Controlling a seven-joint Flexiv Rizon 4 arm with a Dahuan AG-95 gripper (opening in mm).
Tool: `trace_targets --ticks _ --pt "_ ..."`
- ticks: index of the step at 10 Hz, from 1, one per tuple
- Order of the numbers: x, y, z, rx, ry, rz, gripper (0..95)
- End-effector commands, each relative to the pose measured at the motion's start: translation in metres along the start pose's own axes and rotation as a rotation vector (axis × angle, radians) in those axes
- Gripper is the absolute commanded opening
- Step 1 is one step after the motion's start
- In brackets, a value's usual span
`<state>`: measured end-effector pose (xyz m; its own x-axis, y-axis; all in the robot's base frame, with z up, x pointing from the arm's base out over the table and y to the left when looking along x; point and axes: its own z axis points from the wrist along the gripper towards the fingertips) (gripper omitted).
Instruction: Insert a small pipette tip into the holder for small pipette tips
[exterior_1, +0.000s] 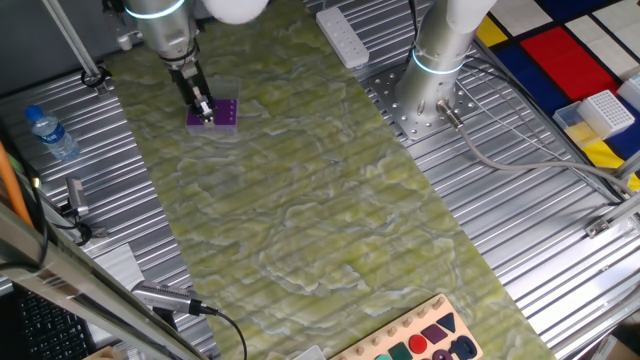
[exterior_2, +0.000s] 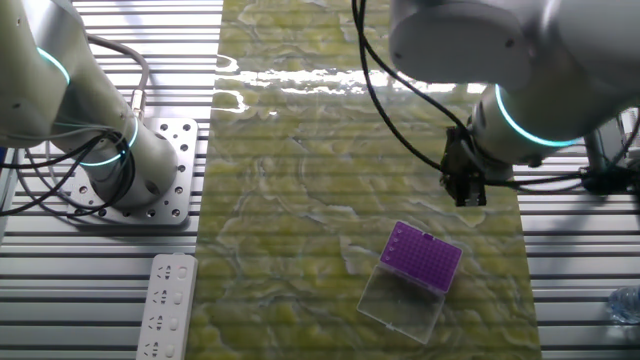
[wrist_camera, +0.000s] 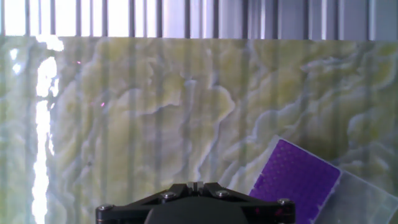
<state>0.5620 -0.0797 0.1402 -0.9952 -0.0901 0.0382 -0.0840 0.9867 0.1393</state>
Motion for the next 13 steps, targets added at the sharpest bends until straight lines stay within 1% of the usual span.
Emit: trace_targets --ticks 1,2,3,4,5,6,8,10,12,13 --pt "0.001 0.004 0.001 0.106 -0.012 0.036 0.0" --pt "0.002 0.02 0.007 0.117 -0.011 0.05 0.0" --pt "0.003 0.026 0.009 0.119 -0.011 0.054 0.0" --pt "0.004 0.037 0.011 0.118 -0.01 0.068 0.0" --pt "0.005 0.044 0.013 0.119 -0.007 0.077 0.0" --pt "0.006 0.048 0.015 0.112 -0.014 0.09 0.0" --pt "0.003 0.052 0.013 0.093 -0.02 0.1 0.0" --pt "-0.01 0.064 0.005 0.092 -0.019 0.151 0.0" --pt "-0.013 0.067 0.003 0.091 -0.032 0.158 0.0" --pt "-0.013 0.067 0.005 0.09 -0.033 0.16 0.0"
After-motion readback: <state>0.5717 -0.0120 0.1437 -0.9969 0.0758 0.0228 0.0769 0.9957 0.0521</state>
